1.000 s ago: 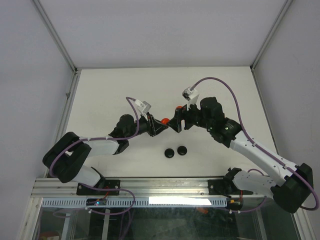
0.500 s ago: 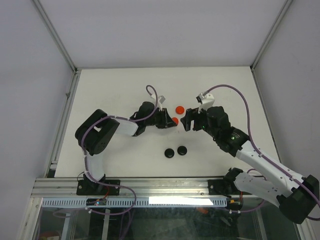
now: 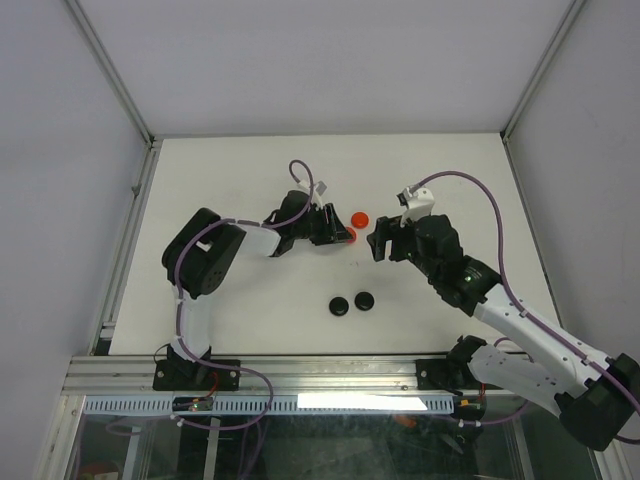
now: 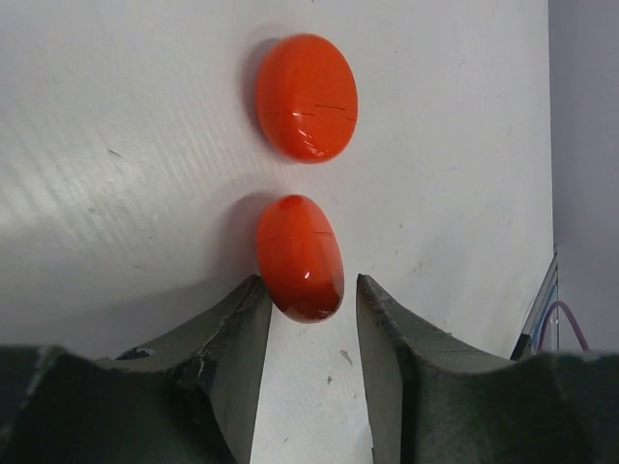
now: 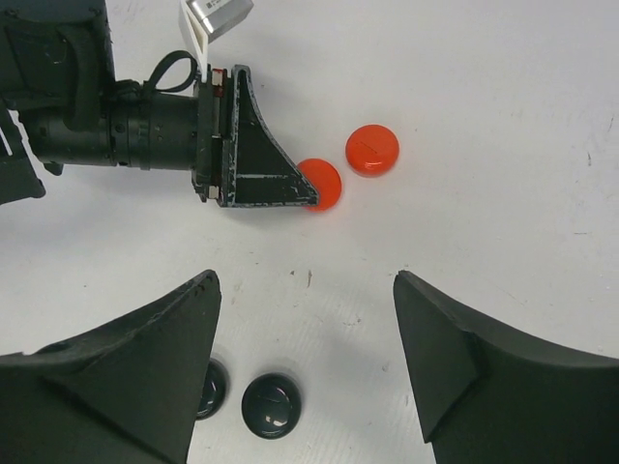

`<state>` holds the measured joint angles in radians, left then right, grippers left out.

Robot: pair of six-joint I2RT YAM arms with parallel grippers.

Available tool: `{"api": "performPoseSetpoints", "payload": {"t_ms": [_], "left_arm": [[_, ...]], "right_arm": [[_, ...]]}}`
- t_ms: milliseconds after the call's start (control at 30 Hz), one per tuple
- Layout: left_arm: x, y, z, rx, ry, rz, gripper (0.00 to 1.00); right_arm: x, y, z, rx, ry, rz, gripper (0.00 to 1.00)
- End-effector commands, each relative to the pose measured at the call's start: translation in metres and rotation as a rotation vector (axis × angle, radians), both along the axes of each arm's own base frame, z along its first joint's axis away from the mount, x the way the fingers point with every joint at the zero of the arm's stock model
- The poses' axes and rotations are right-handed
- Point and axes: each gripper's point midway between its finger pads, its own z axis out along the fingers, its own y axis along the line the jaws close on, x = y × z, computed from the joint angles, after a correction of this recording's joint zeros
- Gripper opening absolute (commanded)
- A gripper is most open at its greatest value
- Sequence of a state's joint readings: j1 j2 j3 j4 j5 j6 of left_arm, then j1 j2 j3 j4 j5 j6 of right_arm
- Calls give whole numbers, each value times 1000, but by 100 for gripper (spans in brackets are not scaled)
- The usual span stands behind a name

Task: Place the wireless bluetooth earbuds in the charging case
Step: Place the charging case at the center of the board, then reset both arms

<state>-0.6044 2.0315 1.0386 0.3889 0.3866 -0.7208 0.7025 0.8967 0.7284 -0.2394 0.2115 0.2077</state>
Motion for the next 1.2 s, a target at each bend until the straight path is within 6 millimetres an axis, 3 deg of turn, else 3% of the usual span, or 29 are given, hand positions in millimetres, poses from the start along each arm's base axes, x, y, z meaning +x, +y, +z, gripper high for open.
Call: {"api": "performPoseSetpoints", "payload": {"t_ms": [0, 233, 400, 533, 733, 967, 1167], "left_arm": [[16, 18, -11, 54, 32, 76, 46], [15, 38, 0, 91, 0, 118, 57], [9, 74, 14, 152, -39, 208, 77], [3, 107, 33, 196, -76, 292, 85], [-16, 146, 98, 231, -193, 398, 98], [-42, 207, 181, 321, -393, 548, 99], [-75, 253, 253, 346, -634, 628, 99]], "right_arm": [[6, -7, 21, 30, -65, -43, 76], [5, -22, 27, 8, -74, -107, 78], [0, -43, 32, 7, -90, -190, 84], [-7, -59, 39, 15, -110, -242, 89], [-17, -84, 52, 16, -141, -317, 96], [-27, -106, 68, 33, -180, -386, 99], [-29, -115, 70, 34, -197, -417, 99]]}}
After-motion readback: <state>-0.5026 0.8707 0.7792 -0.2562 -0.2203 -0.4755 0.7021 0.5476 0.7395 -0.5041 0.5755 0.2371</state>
